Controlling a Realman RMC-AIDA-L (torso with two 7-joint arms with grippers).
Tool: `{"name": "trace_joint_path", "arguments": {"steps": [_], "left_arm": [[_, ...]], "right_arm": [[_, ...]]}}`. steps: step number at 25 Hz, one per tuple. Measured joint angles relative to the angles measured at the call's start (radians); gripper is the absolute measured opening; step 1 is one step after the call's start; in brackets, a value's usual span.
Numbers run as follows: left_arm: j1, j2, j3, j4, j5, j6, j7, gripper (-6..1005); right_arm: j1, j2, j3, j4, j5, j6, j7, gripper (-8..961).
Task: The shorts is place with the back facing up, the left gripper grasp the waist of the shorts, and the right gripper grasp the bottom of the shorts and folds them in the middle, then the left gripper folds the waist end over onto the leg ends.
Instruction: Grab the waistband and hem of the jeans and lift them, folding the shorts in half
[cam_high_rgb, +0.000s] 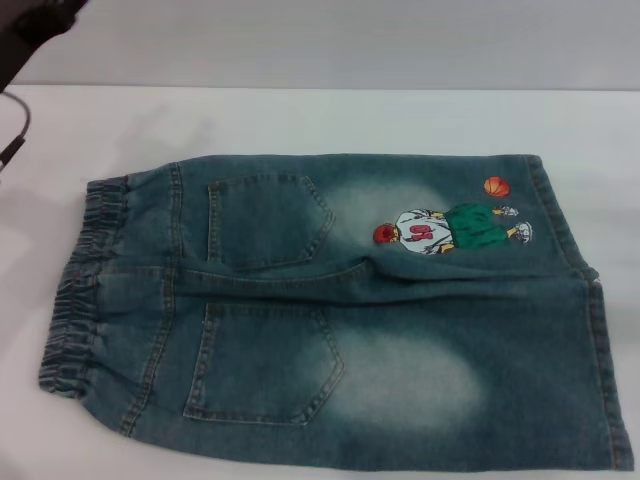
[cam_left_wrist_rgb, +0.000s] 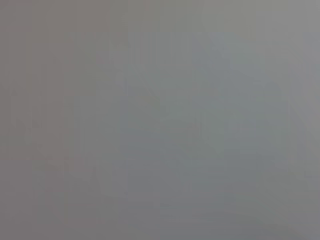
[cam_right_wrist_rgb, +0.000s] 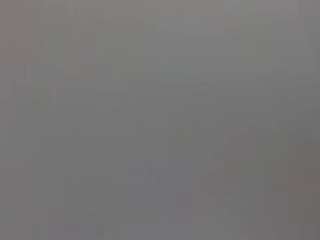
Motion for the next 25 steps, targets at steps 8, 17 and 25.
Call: {"name": "trace_joint_path", "arguments": {"steps": [8, 17, 25], "left_arm": [[0.008, 0.105, -0.125, 0.245, 0.619, 0.147, -0.553, 827], [0.043, 0.135, -0.490, 0.380, 1.288, 0.466, -0.993, 821], [0.120, 0.112, -0.587, 0.490, 1.517, 0.601, -1.068, 817]], "right_arm": [[0.002, -0.002, 0.000, -0.021, 0.000, 0.032, 0.008, 641], [-0.006, -0.003, 0.046, -0.060, 0.000, 0.031, 0.008, 641], [-0.011, -0.006, 0.057, -0.083, 0.000, 0.034, 0.008, 641]]}}
